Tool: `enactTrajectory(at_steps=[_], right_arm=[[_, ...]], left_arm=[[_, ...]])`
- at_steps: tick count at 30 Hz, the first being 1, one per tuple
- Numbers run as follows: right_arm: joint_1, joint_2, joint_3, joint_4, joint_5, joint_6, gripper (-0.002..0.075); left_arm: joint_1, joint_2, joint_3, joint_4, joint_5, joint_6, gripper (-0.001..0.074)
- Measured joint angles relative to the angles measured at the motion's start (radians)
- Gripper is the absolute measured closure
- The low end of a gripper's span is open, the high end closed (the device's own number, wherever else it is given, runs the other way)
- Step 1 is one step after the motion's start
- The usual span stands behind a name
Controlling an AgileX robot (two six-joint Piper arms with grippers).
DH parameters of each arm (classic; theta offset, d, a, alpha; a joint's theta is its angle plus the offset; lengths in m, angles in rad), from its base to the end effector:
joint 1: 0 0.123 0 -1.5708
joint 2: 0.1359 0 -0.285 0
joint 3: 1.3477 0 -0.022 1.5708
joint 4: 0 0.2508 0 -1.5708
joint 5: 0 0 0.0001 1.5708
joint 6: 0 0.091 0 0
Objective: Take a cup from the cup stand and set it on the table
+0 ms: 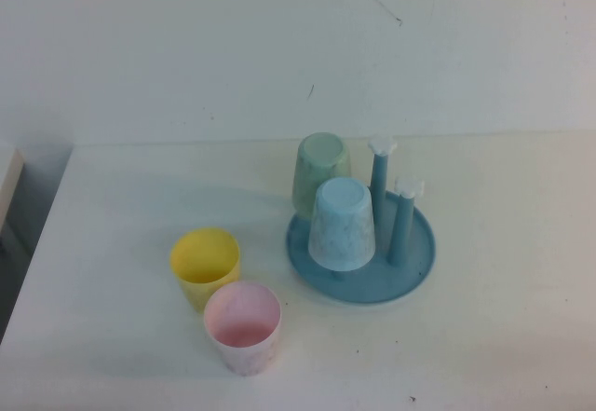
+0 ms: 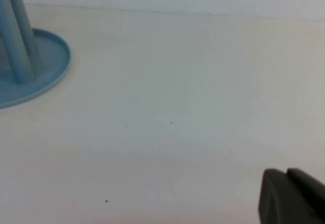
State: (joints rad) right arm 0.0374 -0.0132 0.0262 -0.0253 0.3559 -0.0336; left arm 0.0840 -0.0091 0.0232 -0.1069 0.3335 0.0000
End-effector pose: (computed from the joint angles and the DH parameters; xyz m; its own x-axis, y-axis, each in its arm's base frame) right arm 0.0530 0.0012 0.1730 -0.2756 -0.0676 -0.9589 -0.0448 0.9973 -0.0575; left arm 0.0538 0.0013 0.1759 -0.2485 -0.1221 -0.9609 -0.0757 0.9914 -0.1064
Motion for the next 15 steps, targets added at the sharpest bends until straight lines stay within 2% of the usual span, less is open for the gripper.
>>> enactTrajectory(at_steps=[11, 15], right_arm=[[0.0, 0.0, 0.0, 0.0, 0.0, 0.0, 0.0728], [0.0, 0.0, 0.0, -0.083, 0.003, -0.056, 0.0728]], left_arm=[[0.0, 0.0, 0.0, 0.0, 0.0, 0.0, 0.0738], [0.0, 0.0, 0.0, 0.0, 0.0, 0.0, 0.0738]])
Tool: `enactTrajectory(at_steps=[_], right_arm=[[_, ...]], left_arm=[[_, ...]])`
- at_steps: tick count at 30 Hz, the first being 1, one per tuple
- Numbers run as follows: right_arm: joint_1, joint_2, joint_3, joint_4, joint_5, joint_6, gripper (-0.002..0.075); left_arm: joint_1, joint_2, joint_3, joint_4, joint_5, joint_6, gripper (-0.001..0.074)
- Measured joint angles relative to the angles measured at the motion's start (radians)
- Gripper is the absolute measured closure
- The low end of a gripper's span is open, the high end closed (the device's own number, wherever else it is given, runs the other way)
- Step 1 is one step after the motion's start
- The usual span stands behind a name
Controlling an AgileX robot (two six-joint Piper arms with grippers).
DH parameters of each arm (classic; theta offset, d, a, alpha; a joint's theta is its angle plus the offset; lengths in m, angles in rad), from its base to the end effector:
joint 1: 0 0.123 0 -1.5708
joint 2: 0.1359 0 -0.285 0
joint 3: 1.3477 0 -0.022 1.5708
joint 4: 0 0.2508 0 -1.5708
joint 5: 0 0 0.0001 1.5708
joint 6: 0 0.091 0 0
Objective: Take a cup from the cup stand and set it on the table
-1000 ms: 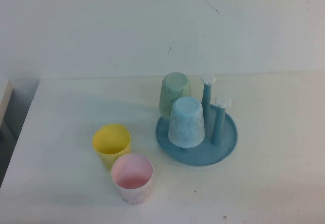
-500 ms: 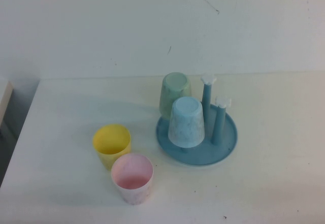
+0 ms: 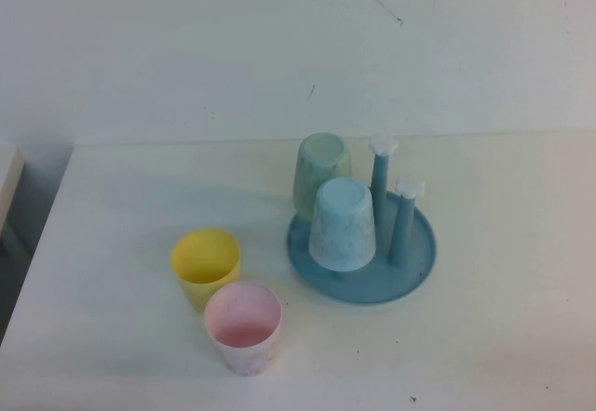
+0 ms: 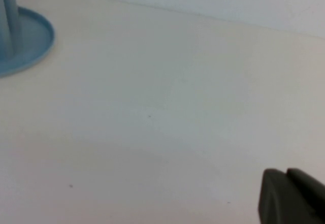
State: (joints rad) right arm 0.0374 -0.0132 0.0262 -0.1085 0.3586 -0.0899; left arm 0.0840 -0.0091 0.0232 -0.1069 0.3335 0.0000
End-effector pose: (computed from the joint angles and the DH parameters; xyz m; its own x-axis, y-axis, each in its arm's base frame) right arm 0.0530 -0.0015 0.1730 -0.2733 -0.2006 -0.9408 -0.0539 0.9797 -0.1932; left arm 0.0538 0.0013 0.1759 -0.2485 -0.1221 -0.9609 -0.0757 0.9914 -0.1064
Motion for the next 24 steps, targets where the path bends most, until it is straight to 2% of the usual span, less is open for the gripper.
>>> enactTrajectory(at_steps=[6, 24], right_arm=[[0.0, 0.0, 0.0, -0.107, 0.003, -0.052, 0.0728], [0.0, 0.0, 0.0, -0.116, -0.003, -0.057, 0.0728]], left_arm=[[0.0, 0.0, 0.0, 0.0, 0.0, 0.0, 0.0738], [0.0, 0.0, 0.0, 0.0, 0.0, 0.0, 0.0738]])
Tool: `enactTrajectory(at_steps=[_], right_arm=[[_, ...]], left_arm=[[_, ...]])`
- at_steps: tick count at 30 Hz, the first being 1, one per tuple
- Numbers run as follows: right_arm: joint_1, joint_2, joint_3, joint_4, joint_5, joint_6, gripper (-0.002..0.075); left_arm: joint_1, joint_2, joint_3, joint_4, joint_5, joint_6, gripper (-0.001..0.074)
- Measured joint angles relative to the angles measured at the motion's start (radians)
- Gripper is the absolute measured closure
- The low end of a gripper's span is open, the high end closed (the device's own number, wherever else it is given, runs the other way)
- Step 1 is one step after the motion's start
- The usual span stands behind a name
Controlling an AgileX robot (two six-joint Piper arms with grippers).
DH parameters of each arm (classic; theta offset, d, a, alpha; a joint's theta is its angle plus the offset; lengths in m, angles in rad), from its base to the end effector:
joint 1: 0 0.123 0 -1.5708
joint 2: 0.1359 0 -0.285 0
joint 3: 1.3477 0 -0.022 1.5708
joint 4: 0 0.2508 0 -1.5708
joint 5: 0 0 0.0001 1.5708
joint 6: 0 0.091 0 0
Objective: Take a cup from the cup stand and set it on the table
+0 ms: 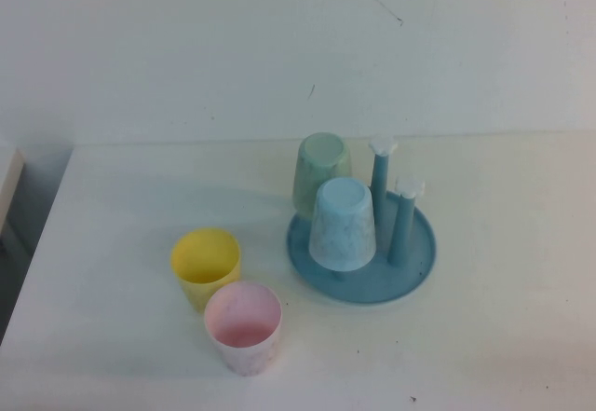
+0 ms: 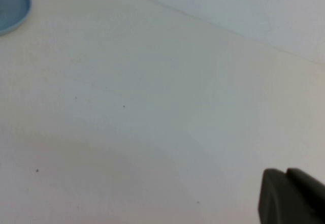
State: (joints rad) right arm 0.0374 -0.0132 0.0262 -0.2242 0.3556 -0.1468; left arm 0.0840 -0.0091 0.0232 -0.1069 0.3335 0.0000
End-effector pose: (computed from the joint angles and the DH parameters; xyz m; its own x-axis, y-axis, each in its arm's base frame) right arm 0.0532 -0.0051 0.1738 -0.2656 -0.3590 -0.8948 -0.0595 0.9324 -0.3564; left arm 0.0538 0.0013 0.1759 -0.2485 -0.1221 -0.9609 -0.0757 0.9914 -0.1064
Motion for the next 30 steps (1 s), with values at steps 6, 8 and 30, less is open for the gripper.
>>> enactTrajectory(at_steps=[6, 8, 30], right_arm=[[0.0, 0.0, -0.145, 0.072, -0.016, 0.055, 0.0728], [0.0, 0.011, -0.282, 0.074, 0.079, 0.064, 0.0728], [0.039, 0.828, -0.767, 0.504, 0.603, -0.27, 0.0728]], left_arm=[[0.0, 0.0, 0.0, 0.0, 0.0, 0.0, 0.0738], [0.0, 0.0, 0.0, 0.0, 0.0, 0.0, 0.0738], [0.0, 0.0, 0.0, 0.0, 0.0, 0.0, 0.0738]])
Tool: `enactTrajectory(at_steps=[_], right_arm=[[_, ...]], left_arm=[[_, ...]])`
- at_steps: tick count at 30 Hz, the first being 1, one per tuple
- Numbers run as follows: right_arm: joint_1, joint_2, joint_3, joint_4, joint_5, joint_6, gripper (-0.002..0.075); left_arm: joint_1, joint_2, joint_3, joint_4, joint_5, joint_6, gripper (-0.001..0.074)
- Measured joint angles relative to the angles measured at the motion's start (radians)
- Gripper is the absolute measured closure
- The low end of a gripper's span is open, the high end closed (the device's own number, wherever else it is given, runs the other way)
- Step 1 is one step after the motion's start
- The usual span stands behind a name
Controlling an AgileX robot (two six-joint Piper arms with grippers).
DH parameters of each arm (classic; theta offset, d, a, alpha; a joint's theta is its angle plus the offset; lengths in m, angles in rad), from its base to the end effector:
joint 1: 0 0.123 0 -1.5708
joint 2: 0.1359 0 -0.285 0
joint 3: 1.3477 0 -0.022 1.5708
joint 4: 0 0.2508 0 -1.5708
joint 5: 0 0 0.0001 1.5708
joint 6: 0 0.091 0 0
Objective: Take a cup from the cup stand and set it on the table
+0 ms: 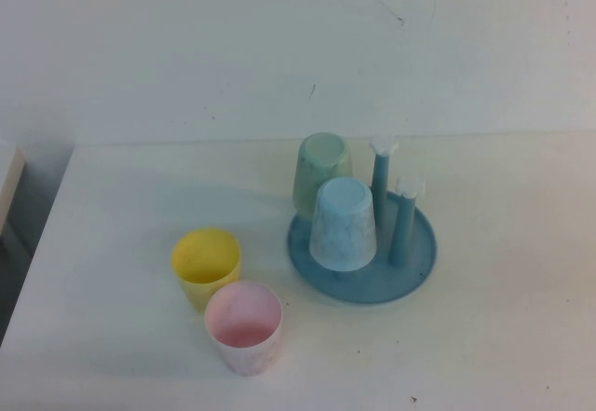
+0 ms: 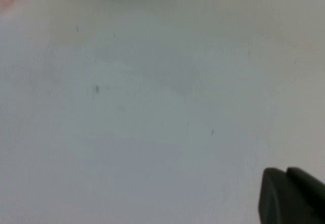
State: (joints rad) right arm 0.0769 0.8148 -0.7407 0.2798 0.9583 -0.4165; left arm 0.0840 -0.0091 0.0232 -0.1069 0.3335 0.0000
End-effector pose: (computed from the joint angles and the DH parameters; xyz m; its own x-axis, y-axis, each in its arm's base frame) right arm 0.1361 0.0311 0.3093 -0.7192 -0.2998 -0.6268 -0.4028 0.9149 0.0247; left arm 0.0538 0.0013 0.1759 -0.2485 -0.1221 -0.9609 -0.0757 0.9914 -0.1064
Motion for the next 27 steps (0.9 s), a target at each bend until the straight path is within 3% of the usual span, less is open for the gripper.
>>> enactTrajectory(at_steps=[4, 9, 17, 21, 27], right_arm=[[0.035, -0.235, 0.093, 0.002, -0.212, 0.024, 0.0729], [0.039, -0.51, 0.284, 0.045, -0.297, 0.038, 0.0729], [0.039, -0.697, 0.545, -0.051, -0.691, 0.063, 0.0729], [0.039, -0.705, 0.638, -0.066, -0.755, 0.076, 0.0729], [-0.003, -0.75, 0.73, -0.226, -0.75, 0.115, 0.0729]], left_arm=[[0.0, 0.0, 0.0, 0.0, 0.0, 0.0, 0.0738], [0.0, 0.0, 0.0, 0.0, 0.0, 0.0, 0.0738], [0.0, 0.0, 0.0, 0.0, 0.0, 0.0, 0.0738], [0.0, -0.001, 0.0, 0.0, 0.0, 0.0, 0.0738], [0.0, -0.001, 0.0, 0.0, 0.0, 0.0, 0.0738]])
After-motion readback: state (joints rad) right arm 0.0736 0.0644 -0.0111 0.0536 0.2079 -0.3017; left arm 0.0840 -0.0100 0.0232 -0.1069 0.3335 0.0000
